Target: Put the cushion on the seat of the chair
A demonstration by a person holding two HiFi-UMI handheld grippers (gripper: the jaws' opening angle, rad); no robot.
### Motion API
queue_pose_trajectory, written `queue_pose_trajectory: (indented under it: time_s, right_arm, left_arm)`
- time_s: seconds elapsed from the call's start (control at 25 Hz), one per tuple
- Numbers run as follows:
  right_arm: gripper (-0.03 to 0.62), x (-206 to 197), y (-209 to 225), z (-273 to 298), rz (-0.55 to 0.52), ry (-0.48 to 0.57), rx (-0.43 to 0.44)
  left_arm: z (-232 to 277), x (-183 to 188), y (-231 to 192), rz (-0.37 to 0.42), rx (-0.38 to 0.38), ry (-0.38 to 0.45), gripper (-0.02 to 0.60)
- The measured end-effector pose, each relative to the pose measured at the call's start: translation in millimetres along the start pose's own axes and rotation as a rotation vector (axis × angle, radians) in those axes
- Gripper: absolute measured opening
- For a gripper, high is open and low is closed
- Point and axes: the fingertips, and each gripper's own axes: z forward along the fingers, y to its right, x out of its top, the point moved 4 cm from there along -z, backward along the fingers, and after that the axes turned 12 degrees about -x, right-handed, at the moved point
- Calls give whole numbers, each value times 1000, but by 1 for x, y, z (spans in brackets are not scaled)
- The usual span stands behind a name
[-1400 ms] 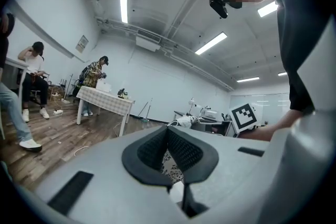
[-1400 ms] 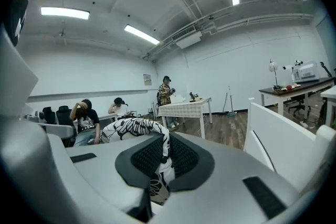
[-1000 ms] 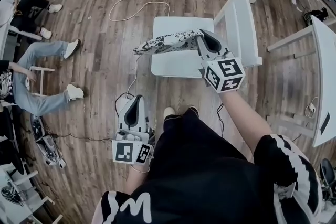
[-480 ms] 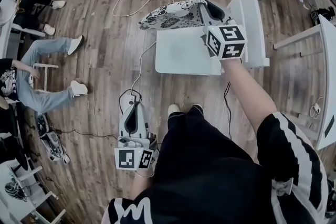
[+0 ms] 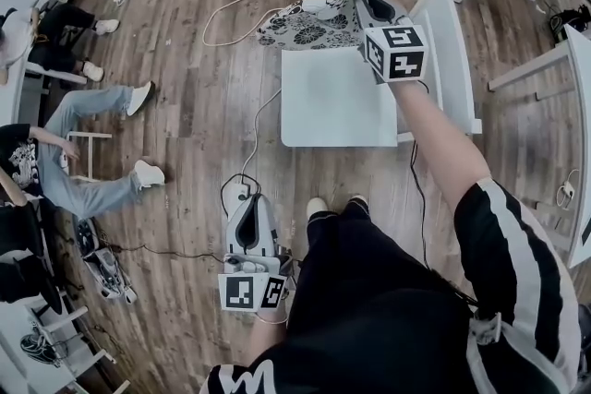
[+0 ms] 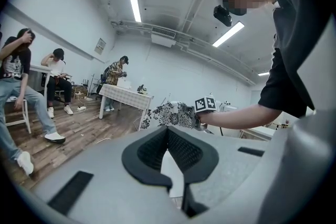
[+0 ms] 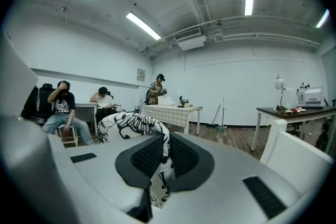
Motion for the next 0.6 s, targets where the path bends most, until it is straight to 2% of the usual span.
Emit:
queue_pose_trajectory:
  time_s: [0.2,0.36,0.6]
  right_arm:
    - [31,0,13,17,-28,16,-26]
    - [31,-5,17,27,-75,19,-30]
    - [29,-37,3,21,-125,-18,1]
  left_arm:
    - [21,-6,-3,23,-12,-34,3]
    - [50,-5,-1,38,-63,-46,3]
    - [87,-1,-6,57,-103,-28,3]
